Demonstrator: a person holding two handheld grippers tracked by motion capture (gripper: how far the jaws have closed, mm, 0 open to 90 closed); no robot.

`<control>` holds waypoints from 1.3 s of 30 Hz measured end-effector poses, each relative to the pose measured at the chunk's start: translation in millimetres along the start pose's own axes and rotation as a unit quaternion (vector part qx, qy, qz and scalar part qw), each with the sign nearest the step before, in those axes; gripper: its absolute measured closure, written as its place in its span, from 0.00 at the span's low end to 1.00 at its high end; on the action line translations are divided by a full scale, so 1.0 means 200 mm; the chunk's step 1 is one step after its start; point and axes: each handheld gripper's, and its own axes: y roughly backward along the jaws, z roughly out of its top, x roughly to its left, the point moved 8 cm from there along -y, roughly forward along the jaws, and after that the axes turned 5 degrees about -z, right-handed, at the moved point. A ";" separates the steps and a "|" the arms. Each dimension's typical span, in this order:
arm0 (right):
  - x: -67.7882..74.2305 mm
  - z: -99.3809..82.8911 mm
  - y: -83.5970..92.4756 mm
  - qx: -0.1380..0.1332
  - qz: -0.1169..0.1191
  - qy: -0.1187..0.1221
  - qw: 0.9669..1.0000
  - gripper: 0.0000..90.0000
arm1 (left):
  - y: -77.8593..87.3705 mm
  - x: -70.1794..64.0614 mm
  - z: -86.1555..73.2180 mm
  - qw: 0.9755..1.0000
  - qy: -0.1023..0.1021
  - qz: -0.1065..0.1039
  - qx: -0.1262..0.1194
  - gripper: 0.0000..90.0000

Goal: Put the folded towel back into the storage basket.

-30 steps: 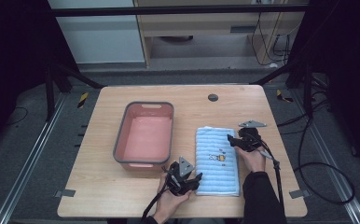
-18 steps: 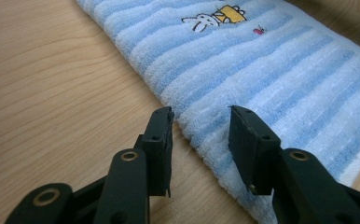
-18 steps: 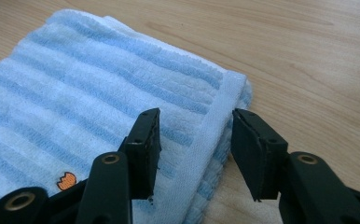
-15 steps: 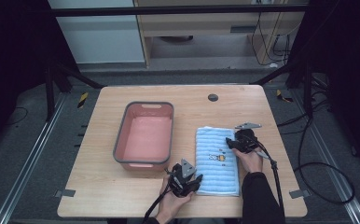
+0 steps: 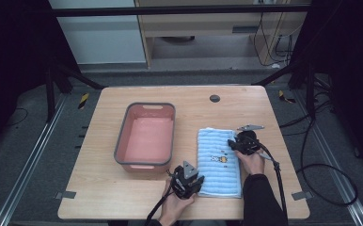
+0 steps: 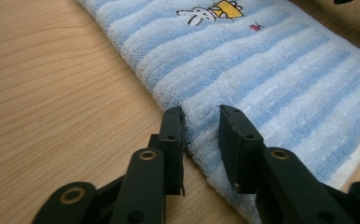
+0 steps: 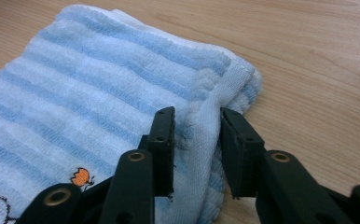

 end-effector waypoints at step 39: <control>0.01 -0.01 0.02 -0.010 0.018 -0.022 1.000 0.92 | 0.01 -0.01 0.01 1.000 0.010 -0.003 -0.008 0.97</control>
